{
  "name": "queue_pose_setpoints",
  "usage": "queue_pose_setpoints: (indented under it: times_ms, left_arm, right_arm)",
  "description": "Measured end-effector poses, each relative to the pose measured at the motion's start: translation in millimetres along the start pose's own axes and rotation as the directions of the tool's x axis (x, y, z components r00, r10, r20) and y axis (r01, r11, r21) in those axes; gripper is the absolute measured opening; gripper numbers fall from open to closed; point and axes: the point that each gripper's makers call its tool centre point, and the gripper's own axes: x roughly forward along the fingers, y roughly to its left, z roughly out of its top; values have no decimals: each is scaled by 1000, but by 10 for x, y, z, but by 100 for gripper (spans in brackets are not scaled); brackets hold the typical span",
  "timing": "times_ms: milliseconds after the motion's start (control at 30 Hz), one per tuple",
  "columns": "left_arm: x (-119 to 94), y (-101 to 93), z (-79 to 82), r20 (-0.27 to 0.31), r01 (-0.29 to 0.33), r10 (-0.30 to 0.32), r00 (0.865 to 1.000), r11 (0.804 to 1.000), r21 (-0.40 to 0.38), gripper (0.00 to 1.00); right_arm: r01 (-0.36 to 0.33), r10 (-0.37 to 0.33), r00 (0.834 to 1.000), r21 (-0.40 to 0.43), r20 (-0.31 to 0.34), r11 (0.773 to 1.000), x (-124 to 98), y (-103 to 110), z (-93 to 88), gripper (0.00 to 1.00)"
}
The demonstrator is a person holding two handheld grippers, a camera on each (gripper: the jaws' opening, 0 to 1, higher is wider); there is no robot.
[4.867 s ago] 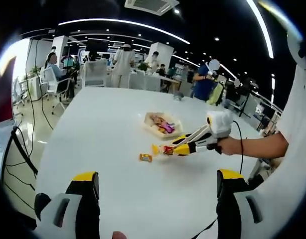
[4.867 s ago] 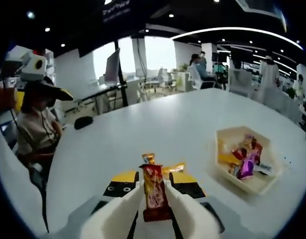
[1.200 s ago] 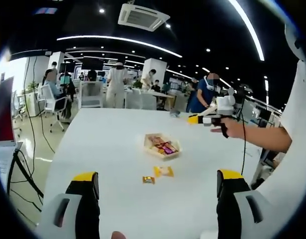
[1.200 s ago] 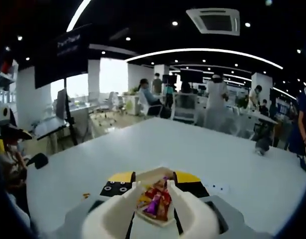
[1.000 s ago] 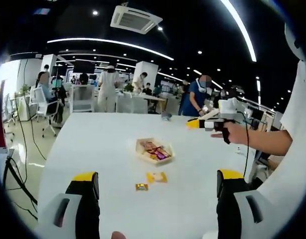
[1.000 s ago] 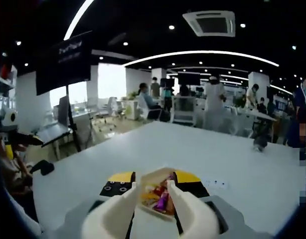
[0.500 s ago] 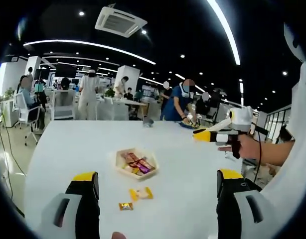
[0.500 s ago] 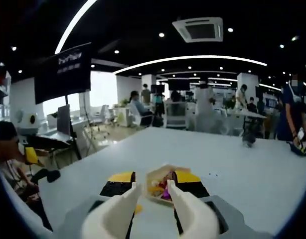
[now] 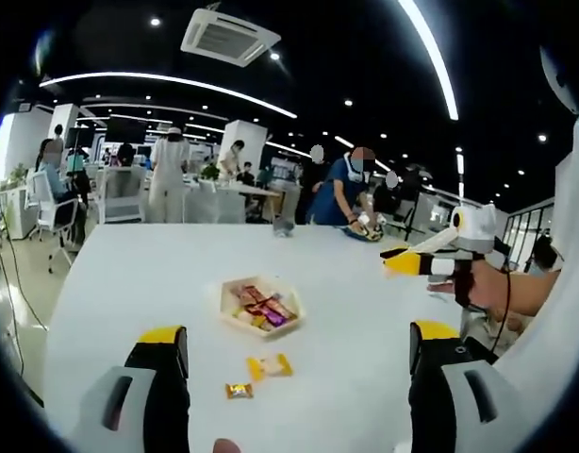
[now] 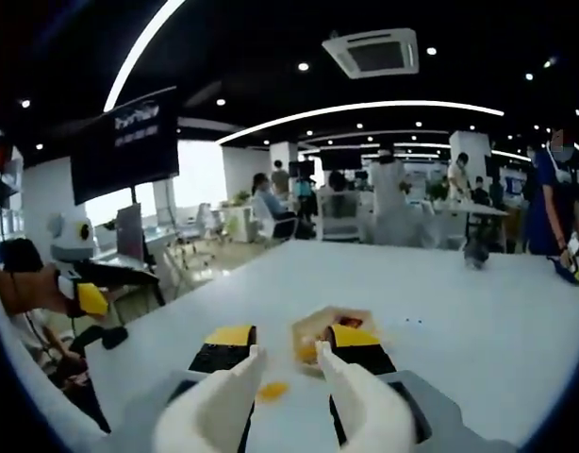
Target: Place the target food into the container with the food tongs after gripping and lifting it, then release it inside without dropping or visibly crushing the food.
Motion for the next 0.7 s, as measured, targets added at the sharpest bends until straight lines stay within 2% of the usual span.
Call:
queue_pose_setpoints:
  times_ms: [133,300,367,433,567,700]
  left_arm:
    - [-92,-50,-49,3,-8,8,1000,1000,-13,98]
    - [-167,37,-143,-12,-52,52,999,998,-25,98]
    - [-194,55,-138,1,-63,63,998,997,-32,98]
    - [-207,64,-163,-16,-74,73,997,997,-38,98]
    - [-268,9,-194,-22,-61,61,998,998,-32,94]
    - [-352,46,-231,-18,-84,83,996,995,-47,95]
  right_arm:
    - [-30,30,999,-2,-15,1000,-4,73,-49,29]
    - [-54,54,998,-9,-22,998,26,129,-97,29]
    - [-70,70,997,-13,-24,997,74,171,-109,29]
    - [-88,87,996,-34,-33,996,130,210,-126,29]
    - [-119,118,992,-30,-34,992,197,290,-131,30]
    - [-157,152,986,-70,-67,985,288,391,-240,30]
